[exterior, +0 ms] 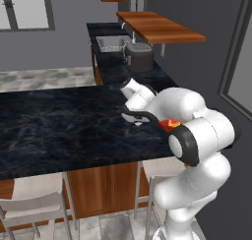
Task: Place the cup inside the bowl on the dining table and move the bowl to any counter.
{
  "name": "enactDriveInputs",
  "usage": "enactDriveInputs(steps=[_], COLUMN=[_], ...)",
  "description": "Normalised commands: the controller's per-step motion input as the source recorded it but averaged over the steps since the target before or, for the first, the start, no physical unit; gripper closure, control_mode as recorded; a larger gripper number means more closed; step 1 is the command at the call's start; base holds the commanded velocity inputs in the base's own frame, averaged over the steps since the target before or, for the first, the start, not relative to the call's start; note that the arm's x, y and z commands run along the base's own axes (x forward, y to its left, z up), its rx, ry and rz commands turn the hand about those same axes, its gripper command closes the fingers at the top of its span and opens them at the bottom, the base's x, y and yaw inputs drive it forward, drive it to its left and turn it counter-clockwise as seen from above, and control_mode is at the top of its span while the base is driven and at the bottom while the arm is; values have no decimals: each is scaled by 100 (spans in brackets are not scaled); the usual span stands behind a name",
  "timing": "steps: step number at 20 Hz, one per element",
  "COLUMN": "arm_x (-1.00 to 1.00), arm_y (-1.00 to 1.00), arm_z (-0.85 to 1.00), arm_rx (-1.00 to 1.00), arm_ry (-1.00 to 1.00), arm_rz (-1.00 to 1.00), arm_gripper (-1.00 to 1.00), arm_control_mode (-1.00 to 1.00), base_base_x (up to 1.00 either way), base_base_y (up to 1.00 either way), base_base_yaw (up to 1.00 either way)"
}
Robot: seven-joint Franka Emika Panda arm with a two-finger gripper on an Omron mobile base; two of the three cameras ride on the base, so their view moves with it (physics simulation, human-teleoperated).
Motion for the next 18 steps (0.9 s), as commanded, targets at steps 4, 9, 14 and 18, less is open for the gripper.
enactDriveInputs(steps=[4,9,14,18], arm_x=[-25,-10,-14,-37], arm_y=[22,2,3,9], arm_z=[36,37,36,37], arm_rx=[-3,-2,-1,-1], arm_ry=[0,0,0,0], arm_rz=[0,-1,-1,0], arm_gripper=[100,100,100,100], arm_control_mode=[-100,-100,-100,-100], base_base_x=[0,0,0,0], base_base_y=[0,0,0,0], base_base_yaw=[0,0,0,0])
